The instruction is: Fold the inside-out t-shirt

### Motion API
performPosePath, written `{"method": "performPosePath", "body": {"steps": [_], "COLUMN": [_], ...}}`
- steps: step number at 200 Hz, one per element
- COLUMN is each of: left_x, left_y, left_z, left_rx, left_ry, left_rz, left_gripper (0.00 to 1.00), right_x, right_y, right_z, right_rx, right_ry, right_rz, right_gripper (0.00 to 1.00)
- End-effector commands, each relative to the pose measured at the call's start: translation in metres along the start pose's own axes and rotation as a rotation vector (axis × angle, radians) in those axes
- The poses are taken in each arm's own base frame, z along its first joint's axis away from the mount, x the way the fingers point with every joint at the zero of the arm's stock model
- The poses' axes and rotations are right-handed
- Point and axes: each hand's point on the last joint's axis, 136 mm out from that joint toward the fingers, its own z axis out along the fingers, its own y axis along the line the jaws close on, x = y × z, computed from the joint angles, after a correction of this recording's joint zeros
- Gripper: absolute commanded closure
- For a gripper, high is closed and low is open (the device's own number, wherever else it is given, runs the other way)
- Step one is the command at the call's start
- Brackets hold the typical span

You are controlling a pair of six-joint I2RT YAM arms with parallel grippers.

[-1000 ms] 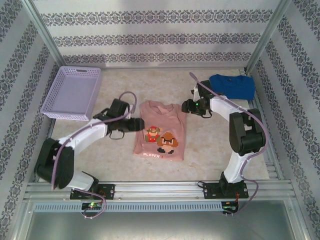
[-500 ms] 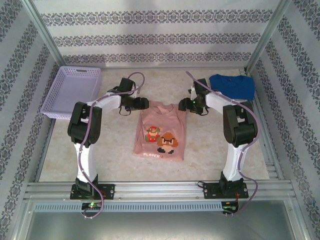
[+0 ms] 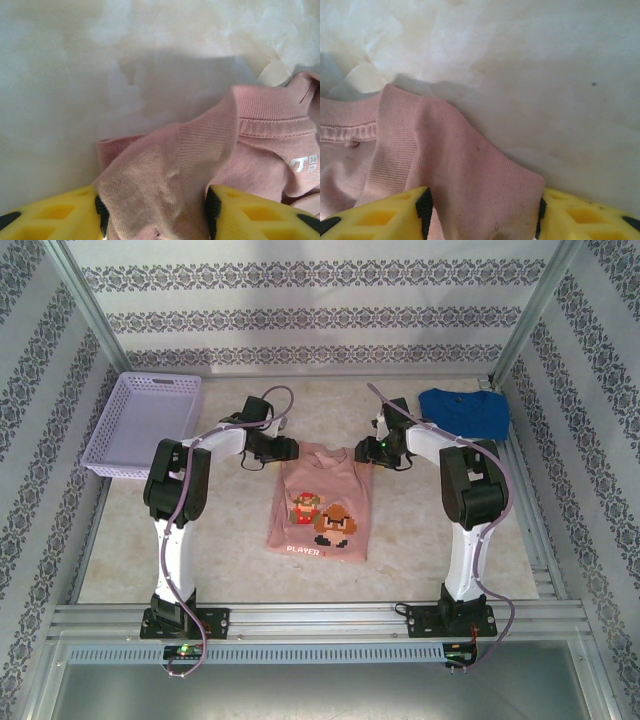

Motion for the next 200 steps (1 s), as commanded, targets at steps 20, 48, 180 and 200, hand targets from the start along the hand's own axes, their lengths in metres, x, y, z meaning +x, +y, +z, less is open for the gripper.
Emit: {"method": "performPosePath", "body": {"steps": [20, 48, 180, 200], "left_x": [0.015, 0.014, -0.009, -0.018], "left_y": [-0.013, -0.016, -0.002, -0.003], "left_z": [0.022, 0.024, -0.005, -0.021], "left_rx": [0.088, 0.105, 0.09, 0.115], "left_ry": [0.067, 0.067, -0.071, -0.134], "left_rz": [-0.001, -0.009, -0.084, -0.11], "left_gripper": [0.57, 0.66, 1.0, 1.0], "right_x": [0.009, 0.007, -0.033, -0.042], "right_y": [0.025, 0.032, 0.041, 0.051], "right_z": [0.022, 0.023, -0.006, -0.021], "right_rx": [-0.102, -0.127, -0.258, -0.318], "right_ry": [0.047, 0.037, -0.191, -0.268], "right_rz": [0.004, 0.008, 0.018, 0.011], "right_gripper": [0.53, 0.6, 1.0, 1.0]}}
